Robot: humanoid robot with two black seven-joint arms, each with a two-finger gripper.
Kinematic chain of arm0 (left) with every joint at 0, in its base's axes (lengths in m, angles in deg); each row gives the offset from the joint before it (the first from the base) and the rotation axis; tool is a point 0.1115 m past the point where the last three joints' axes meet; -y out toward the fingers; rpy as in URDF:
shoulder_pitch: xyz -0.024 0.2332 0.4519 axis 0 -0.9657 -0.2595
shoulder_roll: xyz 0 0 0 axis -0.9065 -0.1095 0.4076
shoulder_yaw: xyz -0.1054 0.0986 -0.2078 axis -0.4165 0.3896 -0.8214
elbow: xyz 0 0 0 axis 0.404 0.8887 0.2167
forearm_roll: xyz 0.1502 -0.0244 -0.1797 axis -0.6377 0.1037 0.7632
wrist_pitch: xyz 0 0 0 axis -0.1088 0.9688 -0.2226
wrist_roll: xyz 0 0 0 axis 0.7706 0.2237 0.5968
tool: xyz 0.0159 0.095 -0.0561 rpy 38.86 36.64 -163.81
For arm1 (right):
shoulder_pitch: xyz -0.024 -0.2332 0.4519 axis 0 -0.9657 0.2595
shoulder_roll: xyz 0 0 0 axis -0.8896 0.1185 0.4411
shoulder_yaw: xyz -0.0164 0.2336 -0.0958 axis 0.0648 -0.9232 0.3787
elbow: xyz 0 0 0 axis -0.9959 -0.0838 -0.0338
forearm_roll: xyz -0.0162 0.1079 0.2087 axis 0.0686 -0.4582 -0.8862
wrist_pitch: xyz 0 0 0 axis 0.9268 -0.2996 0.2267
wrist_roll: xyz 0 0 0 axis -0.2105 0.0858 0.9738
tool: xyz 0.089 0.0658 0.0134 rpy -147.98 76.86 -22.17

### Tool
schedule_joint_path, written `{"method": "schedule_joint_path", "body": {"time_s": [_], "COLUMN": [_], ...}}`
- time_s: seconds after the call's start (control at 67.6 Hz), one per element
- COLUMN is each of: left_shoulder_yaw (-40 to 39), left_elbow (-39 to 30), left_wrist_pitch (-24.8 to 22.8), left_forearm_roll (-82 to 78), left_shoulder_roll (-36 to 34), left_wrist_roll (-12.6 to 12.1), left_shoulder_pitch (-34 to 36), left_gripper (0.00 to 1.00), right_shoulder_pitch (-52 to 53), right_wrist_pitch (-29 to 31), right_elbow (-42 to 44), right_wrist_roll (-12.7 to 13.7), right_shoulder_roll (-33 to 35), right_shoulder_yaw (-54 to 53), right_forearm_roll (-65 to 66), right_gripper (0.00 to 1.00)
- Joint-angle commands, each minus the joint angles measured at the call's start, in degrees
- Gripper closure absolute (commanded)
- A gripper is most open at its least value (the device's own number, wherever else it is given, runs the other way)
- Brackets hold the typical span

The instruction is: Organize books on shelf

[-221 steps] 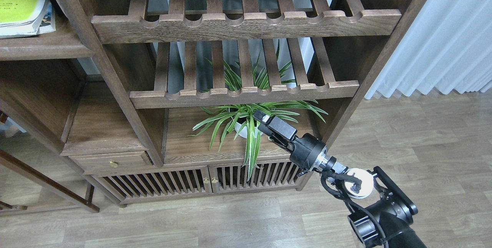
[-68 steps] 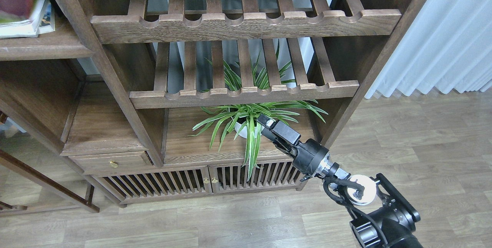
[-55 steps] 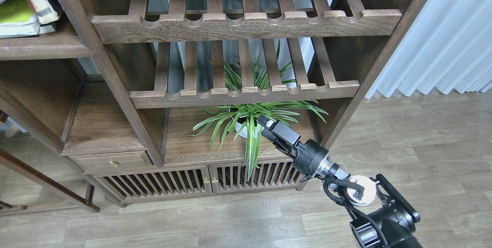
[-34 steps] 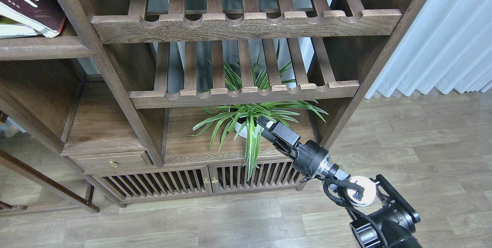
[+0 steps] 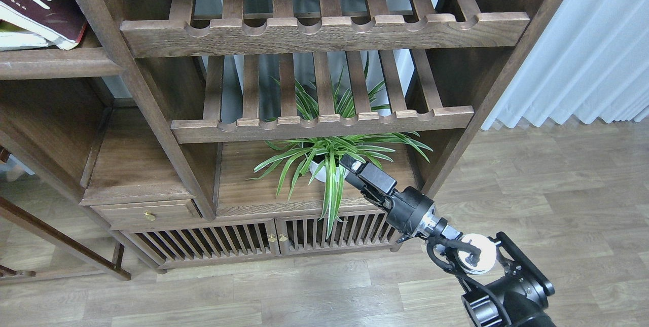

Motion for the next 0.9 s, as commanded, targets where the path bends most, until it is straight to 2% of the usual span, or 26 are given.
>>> {"method": "schedule_joint_path", "body": {"time_s": [0.0,0.015,0.059,0.37,0.666,0.77,0.888], "left_shoulder_yaw": [2.14,2.75,3.19,4.07,5.48,11.88,19.10], "left_elbow": [-2.70,-5.22,-6.65,-13.69,-19.05,-19.31,-19.22], "left_wrist_pitch": [0.00,0.00,0.00,0.00,0.00,0.00,0.00], "left_forearm_roll": [0.00,0.00,-0.09,-1.93,-3.16,-3.16,-3.07], "left_shoulder_roll": [-0.66,-1.27,-1.28,-2.68,-11.73,-16.83,-18.68], "left_wrist_roll": [-0.01,-0.01,-0.01,-0.09,-0.01,-0.01,0.26], "left_shoulder_pitch": [0.03,0.03,0.03,0.29,0.03,-0.06,-0.06], "left_gripper": [0.01,0.01,0.00,0.00,0.00,0.00,0.00], "right_shoulder_pitch": [-0.09,-0.18,-0.44,-1.32,-1.32,-1.14,-1.23], "right_wrist_pitch": [0.09,0.09,0.09,0.84,0.84,0.84,0.84], "right_elbow": [0.10,0.10,0.10,0.10,0.63,1.07,1.15], "right_wrist_roll": [0.00,0.00,0.00,0.00,0.00,0.00,0.00], "right_shoulder_roll": [0.00,0.00,0.00,0.00,0.00,0.00,0.00], "right_shoulder_yaw": [0.00,0.00,0.00,-0.09,-0.09,-0.09,0.00], "right_forearm_roll": [-0.17,-0.86,-1.22,-2.10,-2.10,-2.10,-2.10], "right_gripper": [0.00,0.00,0.00,0.00,0.00,0.00,0.00]}}
